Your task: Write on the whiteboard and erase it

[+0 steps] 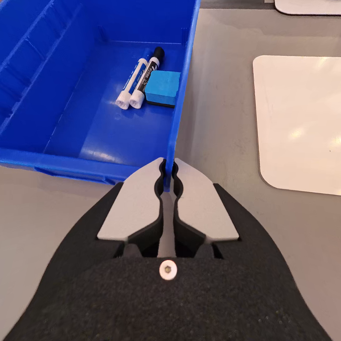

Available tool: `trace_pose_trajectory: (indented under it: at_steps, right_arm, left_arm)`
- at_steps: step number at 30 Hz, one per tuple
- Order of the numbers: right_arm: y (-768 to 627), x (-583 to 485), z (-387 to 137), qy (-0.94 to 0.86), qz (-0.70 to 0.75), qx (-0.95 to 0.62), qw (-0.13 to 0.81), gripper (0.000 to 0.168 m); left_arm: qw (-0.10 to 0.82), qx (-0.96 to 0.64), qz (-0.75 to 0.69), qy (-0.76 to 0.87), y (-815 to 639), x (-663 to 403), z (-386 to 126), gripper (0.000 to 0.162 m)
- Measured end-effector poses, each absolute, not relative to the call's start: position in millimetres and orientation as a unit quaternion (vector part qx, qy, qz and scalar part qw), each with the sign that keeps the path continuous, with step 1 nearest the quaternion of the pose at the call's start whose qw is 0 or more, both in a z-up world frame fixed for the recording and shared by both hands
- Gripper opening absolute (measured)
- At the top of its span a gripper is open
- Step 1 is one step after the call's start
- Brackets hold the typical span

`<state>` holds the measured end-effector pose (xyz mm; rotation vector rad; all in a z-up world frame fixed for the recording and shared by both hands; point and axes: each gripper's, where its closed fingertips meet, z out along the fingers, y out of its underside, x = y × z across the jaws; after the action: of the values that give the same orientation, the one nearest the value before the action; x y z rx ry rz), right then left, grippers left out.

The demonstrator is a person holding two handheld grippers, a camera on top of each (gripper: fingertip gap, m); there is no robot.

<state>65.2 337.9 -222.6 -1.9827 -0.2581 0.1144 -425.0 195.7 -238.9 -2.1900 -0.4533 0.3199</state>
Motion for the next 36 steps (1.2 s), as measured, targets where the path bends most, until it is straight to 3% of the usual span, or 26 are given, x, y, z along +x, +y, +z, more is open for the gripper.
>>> trace_pose_trajectory:
  at_steps: [9,12,15,19,23,27,36]
  right_arm:
    - [315.4,61.7,-169.0,-0.138,0.07,-0.781,0.606,0.04]
    - [301.3,36.5,-148.1,-0.197,0.13,-0.765,0.599,0.045]
    - [291.1,26.3,-138.3,-0.22,0.181,-0.771,0.57,0.052]
    - [283.5,39.2,-134.3,-0.22,0.202,-0.767,0.569,0.056]
    - [282.0,67.9,-174.8,-0.193,0.147,-0.793,0.56,0.064]
    - [267.2,72.7,-203.0,-0.178,0.171,-0.802,0.544,0.066]
    - [257.9,77.0,-209.5,-0.201,0.168,-0.798,0.542,0.063]
  left_arm:
    - [0.439,-0.873,0.111,-0.18,193.6,-422.0,-236.2,0.009]
    - [0.462,-0.868,0.05,-0.178,183.6,-405.3,-216.2,0.064]
    - [0.504,-0.856,-0.012,-0.117,167.9,-380.9,-177.9,0.077]
    - [0.544,-0.833,-0.097,-0.026,139.4,-358.6,-151.4,0.081]
    - [0.547,-0.832,-0.073,-0.055,124.2,-379.0,-181.0,0.079]
    - [0.555,-0.83,-0.027,-0.049,116.3,-376.6,-203.2,0.065]
    - [0.528,-0.849,-0.003,0.001,116.3,-352.6,-218.7,0.063]
